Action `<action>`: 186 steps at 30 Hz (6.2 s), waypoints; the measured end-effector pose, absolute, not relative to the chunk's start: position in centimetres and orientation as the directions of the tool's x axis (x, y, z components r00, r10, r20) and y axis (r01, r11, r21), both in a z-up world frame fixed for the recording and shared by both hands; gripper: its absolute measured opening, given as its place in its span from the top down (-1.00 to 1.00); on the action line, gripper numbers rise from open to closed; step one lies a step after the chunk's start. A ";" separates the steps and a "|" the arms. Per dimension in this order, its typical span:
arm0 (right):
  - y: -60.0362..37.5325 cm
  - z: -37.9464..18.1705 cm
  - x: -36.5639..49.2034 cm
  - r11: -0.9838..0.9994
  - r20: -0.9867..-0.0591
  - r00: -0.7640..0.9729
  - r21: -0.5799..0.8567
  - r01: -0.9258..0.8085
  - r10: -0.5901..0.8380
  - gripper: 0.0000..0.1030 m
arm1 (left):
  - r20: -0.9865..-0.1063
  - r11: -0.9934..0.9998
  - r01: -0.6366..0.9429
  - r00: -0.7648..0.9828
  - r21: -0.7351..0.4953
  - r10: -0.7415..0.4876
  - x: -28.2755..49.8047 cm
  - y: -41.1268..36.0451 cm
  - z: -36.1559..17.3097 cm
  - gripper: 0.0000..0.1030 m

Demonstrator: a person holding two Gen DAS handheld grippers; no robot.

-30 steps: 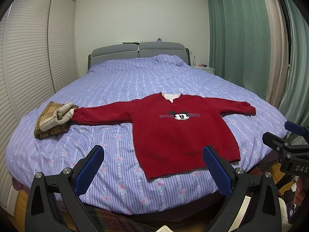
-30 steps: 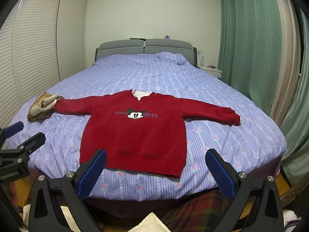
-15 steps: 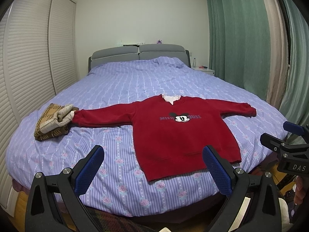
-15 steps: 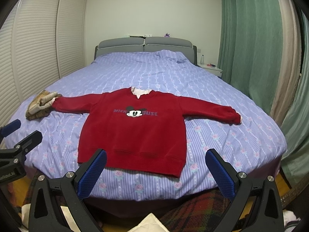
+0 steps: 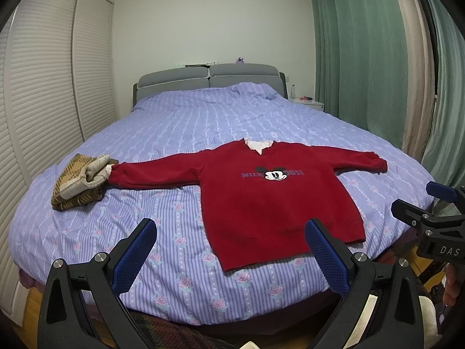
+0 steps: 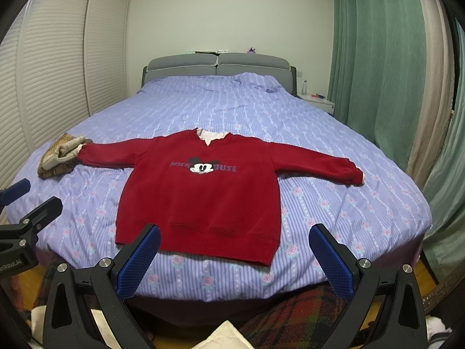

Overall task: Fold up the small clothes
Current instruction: 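Grasp the red sweatshirt's sleeve cuff with the left gripper and lift it, then fold the held sleeve across the sweatshirt body and open the left gripper, then grasp the other sleeve cuff with the right gripper and lift it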

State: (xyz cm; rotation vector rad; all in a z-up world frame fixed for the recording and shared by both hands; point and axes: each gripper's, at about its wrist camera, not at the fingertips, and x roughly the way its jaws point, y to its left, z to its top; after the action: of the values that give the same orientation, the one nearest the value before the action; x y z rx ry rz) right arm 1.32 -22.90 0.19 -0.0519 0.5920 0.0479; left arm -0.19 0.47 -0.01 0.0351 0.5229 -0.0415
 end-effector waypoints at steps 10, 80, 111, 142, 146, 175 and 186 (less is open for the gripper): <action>-21.3 -1.3 4.6 0.994 -0.624 0.780 -0.046 -0.097 0.047 -0.99 | -0.544 1.000 0.000 0.839 0.003 0.001 2.5 2.4 -1.1 -1.00; -11.9 -1.9 33.0 0.983 -0.599 0.789 -0.016 -0.185 0.139 -0.99 | -0.344 0.988 -0.122 0.928 0.089 0.146 31.4 9.1 2.8 0.49; -30.6 -3.9 29.2 0.987 -0.625 0.767 -0.042 0.154 -0.146 -0.99 | -0.628 0.943 0.324 0.718 -0.079 -0.299 36.1 -11.5 -6.7 -0.61; -40.6 0.7 26.2 0.972 -0.555 0.801 -0.065 0.227 -0.225 -0.99 | -0.618 0.966 0.251 0.769 0.062 -0.160 30.8 -21.8 -0.1 -0.95; -43.6 -0.5 25.3 0.957 -0.560 0.784 -0.065 0.281 -0.268 -0.99 | -0.623 0.953 0.296 0.757 0.057 -0.198 31.5 -24.8 -0.8 -0.95; -58.1 -15.5 31.1 0.670 -0.672 0.741 0.545 0.505 -0.013 -0.17 | -0.688 0.902 0.408 0.696 0.140 -0.208 35.5 -34.5 -6.2 -0.95; -53.4 -7.0 30.5 0.827 -0.583 0.804 0.390 0.404 -0.118 0.36 | -0.594 0.963 0.242 0.795 0.120 -0.125 33.6 -25.5 -1.9 -0.95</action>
State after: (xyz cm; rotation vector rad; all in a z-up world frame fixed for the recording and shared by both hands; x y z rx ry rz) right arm 30.46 -53.36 -7.01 0.5292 0.5742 -0.2940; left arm 33.62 -25.45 -1.90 0.1939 0.6228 -0.1985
